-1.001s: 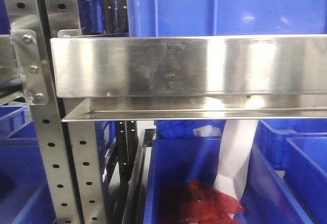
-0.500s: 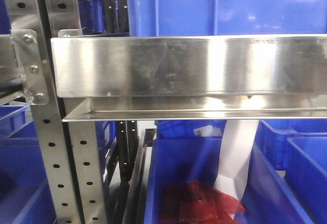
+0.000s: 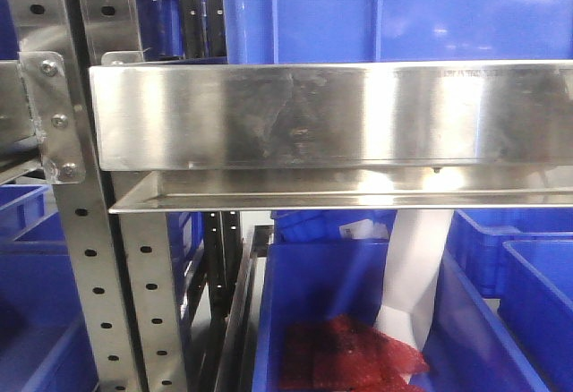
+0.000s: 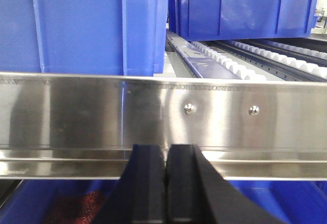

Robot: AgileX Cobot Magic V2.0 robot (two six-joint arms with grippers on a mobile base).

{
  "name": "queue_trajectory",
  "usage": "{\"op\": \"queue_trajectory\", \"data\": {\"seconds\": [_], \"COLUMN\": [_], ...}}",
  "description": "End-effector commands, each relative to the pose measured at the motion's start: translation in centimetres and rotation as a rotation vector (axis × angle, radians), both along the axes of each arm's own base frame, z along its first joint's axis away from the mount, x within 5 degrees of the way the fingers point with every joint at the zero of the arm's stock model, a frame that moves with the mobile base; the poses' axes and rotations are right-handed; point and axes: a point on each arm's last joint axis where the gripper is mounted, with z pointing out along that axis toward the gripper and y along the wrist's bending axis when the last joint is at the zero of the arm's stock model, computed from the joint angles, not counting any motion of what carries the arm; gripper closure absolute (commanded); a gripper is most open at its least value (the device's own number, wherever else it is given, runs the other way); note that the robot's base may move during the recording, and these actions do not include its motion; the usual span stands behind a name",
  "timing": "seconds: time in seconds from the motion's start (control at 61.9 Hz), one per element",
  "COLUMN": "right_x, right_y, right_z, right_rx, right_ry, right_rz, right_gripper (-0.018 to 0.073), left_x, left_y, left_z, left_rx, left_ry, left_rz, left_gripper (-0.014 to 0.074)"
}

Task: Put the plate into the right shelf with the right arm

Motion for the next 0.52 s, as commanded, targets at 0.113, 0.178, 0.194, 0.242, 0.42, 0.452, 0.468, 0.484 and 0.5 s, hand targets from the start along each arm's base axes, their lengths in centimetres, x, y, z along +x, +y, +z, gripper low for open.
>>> {"op": "queue_trajectory", "data": {"seconds": [0.113, 0.178, 0.194, 0.242, 0.42, 0.452, 0.468, 0.484, 0.5], "right_x": [-0.19, -0.19, -0.19, -0.19, -0.19, -0.19, -0.19, -0.19, -0.19], "right_y": [-0.05, -0.05, -0.05, -0.05, -0.05, -0.05, -0.05, -0.05, -0.05], "right_z": [1.27, 1.27, 1.27, 1.27, 1.27, 1.27, 1.27, 1.27, 1.27], "right_rx": [-0.016, -0.016, -0.016, -0.016, -0.016, -0.016, -0.016, -0.016, -0.016], "right_ry": [-0.119, -0.119, -0.119, -0.119, -0.119, -0.119, -0.119, -0.119, -0.119], "right_rz": [-0.009, -0.009, -0.009, -0.009, -0.009, -0.009, -0.009, -0.009, -0.009], "right_gripper": [0.0531, 0.0531, 0.0531, 0.0531, 0.0531, 0.0531, 0.0531, 0.0531, 0.0531], "left_x": [-0.06, -0.06, -0.06, -0.06, -0.06, -0.06, -0.06, -0.06, -0.06], "left_y": [0.13, 0.13, 0.13, 0.13, 0.13, 0.13, 0.13, 0.13, 0.13], "left_z": [0.67, 0.67, 0.67, 0.67, 0.67, 0.67, 0.67, 0.67, 0.67], "left_rx": [-0.009, -0.009, -0.009, -0.009, -0.009, -0.009, -0.009, -0.009, -0.009], "left_ry": [-0.09, -0.09, -0.09, -0.09, -0.09, -0.09, -0.09, -0.09, -0.09], "left_rz": [0.013, 0.013, 0.013, 0.013, 0.013, 0.013, 0.013, 0.013, 0.013], "left_gripper": [0.0643, 0.0643, 0.0643, 0.0643, 0.0643, 0.0643, 0.0643, 0.0643, 0.0643]}}
